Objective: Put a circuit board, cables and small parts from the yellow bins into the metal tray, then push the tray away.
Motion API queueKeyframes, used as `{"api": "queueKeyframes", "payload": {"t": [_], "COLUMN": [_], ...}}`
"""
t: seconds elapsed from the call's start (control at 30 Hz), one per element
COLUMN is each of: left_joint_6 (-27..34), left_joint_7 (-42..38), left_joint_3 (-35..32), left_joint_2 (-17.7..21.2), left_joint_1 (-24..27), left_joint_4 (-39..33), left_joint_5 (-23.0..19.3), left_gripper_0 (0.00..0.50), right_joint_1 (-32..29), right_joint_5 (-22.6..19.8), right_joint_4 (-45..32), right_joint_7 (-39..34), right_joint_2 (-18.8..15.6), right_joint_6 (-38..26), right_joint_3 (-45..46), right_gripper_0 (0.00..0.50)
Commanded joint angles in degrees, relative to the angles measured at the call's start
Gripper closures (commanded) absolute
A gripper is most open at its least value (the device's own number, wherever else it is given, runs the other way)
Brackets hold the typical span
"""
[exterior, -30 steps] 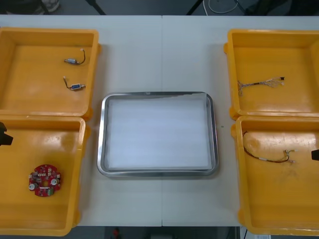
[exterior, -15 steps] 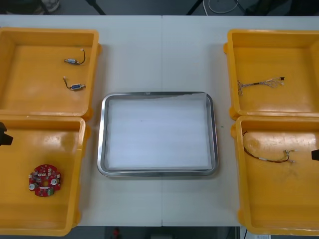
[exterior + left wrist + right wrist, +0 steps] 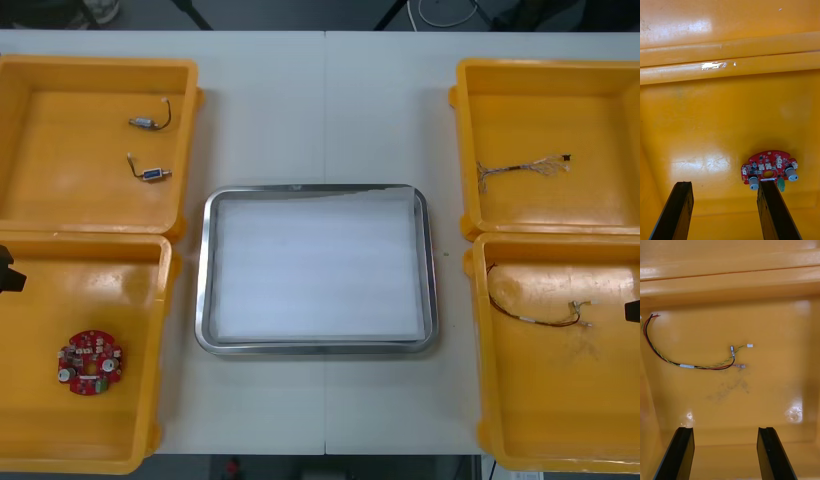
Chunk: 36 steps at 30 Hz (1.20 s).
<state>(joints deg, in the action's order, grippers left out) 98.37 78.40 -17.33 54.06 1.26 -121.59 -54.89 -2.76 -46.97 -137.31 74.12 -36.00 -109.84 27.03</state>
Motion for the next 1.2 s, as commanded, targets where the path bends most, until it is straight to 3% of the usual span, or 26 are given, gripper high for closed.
{"api": "queueKeyframes", "payload": {"t": [0.03, 0.37, 0.73, 0.97, 1.2], "left_joint_6": [0.5, 1.7, -0.3, -8.5, -15.5], "left_joint_7": [-5.9, -5.7, -5.5, -5.6, -5.1], "left_joint_3": [-1.9, -0.7, -0.9, -1.0, -1.0], "left_joint_2": [2.5, 1.4, 1.4, 1.4, 1.8], "left_joint_1": [-1.1, -0.9, -2.0, -10.0, -16.9], "left_joint_4": [-1.2, -0.4, -2.1, -5.2, -5.9], "left_joint_5": [0.5, 0.8, 0.1, 0.5, 0.3], "left_gripper_0": [0.0, 0.0, 0.0, 0.0, 0.0], "right_joint_1": [-0.2, 2.6, 0.1, -1.5, -1.4], "right_joint_5": [-0.2, 0.0, 3.3, 7.1, 10.9], "right_joint_4": [-1.7, -3.8, -4.4, -4.4, -3.9], "right_joint_7": [-2.9, -3.1, -5.5, -11.0, -22.4], "right_joint_2": [-2.1, -3.6, 0.9, 7.0, 8.1], "right_joint_6": [-0.2, -0.2, -0.2, -0.2, -0.2], "right_joint_3": [-0.7, -1.7, -2.2, -3.8, -8.6], "right_gripper_0": [0.017, 0.016, 0.016, 0.016, 0.018]}}
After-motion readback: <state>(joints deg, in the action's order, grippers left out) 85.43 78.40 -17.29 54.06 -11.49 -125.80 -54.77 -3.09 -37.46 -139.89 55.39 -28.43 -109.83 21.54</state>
